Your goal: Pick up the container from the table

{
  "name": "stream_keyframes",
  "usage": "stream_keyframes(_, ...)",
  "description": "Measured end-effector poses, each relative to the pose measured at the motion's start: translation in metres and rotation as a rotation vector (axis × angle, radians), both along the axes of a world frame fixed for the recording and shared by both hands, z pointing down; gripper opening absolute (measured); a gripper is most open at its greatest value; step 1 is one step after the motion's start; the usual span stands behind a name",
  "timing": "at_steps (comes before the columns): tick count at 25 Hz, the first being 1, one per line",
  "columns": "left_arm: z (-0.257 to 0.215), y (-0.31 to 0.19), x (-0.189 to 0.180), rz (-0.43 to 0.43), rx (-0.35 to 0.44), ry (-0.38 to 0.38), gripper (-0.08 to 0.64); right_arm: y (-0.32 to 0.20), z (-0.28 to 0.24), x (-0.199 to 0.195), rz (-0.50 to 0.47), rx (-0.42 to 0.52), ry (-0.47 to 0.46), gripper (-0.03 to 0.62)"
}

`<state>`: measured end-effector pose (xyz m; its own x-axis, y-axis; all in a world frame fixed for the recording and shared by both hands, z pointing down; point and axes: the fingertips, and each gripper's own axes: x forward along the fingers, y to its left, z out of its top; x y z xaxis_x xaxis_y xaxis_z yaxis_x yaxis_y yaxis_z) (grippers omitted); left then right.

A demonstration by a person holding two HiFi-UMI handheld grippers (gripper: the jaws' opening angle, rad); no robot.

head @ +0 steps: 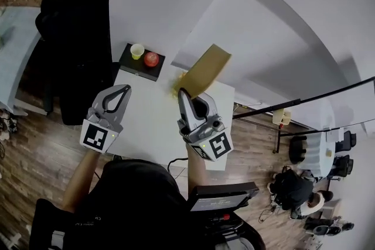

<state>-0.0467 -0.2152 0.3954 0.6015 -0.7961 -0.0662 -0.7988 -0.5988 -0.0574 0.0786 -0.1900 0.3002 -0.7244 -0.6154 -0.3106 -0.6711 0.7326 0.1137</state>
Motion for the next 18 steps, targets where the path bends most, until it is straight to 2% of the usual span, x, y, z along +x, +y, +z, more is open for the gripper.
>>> stream_keyframes(5,0.004,-0.003,0.004,0.01,-0.01,-0.034,-0.003,-0.004,0.004,0.004,0.004,-0.016,-0.003,0.021)
stream_keyframes(18,0.005,-0.004,0.021,0.049,0.009,-0.05,-0.003,-0.011,0.018,0.015,0.029,-0.042,0.035,0.021)
